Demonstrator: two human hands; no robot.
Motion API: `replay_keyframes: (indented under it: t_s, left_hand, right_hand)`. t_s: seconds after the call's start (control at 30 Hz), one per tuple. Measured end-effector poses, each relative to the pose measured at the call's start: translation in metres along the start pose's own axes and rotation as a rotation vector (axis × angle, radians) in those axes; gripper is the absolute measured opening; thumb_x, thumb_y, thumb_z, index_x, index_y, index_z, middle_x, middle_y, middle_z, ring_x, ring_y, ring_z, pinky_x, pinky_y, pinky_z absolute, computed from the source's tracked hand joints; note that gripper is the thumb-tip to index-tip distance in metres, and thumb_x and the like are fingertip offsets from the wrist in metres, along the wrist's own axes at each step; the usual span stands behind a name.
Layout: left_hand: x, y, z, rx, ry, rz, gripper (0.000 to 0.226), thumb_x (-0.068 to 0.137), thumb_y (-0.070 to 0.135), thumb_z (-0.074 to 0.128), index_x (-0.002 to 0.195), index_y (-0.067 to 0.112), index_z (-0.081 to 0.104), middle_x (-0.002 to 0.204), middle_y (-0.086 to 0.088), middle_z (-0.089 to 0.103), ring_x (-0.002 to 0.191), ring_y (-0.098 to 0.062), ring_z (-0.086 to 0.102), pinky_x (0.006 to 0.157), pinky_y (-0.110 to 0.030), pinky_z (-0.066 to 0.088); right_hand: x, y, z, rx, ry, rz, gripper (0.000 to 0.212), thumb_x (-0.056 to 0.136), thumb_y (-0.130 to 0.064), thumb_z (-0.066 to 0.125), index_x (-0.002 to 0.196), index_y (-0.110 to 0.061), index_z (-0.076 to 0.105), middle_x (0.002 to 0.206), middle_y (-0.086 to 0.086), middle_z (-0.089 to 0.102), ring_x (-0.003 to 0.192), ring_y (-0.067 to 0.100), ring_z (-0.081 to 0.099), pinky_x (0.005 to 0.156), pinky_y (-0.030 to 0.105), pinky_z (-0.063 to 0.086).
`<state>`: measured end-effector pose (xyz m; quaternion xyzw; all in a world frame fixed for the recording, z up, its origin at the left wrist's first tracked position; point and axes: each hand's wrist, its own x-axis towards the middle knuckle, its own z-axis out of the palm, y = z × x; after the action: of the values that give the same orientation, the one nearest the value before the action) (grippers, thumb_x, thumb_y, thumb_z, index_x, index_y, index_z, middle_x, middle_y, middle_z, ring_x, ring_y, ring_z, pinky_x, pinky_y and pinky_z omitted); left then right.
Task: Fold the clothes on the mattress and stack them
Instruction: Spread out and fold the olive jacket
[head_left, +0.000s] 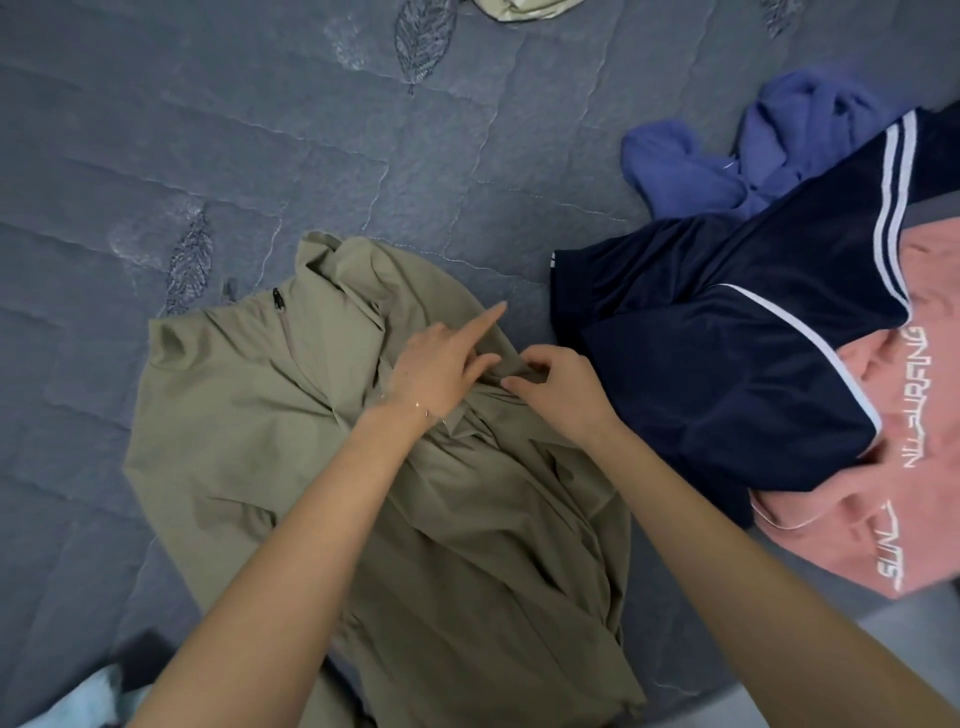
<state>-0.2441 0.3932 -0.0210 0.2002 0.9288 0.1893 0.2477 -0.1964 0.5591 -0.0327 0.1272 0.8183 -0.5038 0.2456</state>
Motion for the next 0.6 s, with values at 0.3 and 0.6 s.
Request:
replay_keyframes:
  t_s: [0.3,0.6]
  left_hand:
    - [0.012,0.038,-0.039,-0.158,0.141,-0.106,0.011,0.093,0.026,0.058,0.09,0.025,0.068,0.083,0.007,0.072,0.084,-0.017,0.067,0.077,-0.039,0.053]
    - [0.035,0.064,-0.043,-0.901,0.325,-0.291,0.033,0.094,-0.003,0.053,0.07,0.017,0.062,0.058,0.007,0.064,0.054,-0.002,0.062,0.058,-0.021,0.055]
  right_hand:
    - [-0.02,-0.01,-0.033,0.227,-0.089,0.132,0.034,0.082,-0.025,0.077,0.07,-0.017,0.046,0.067,-0.009,0.047,0.062,0.004,0.045,0.059,0.019,0.037]
    - [-0.062,0.007,-0.089,0.316,-0.43,0.247,0.015,0.079,-0.037,0.08,0.088,-0.026,0.075,0.086,-0.014,0.075,0.082,0.0,0.07,0.066,0.011,0.051]
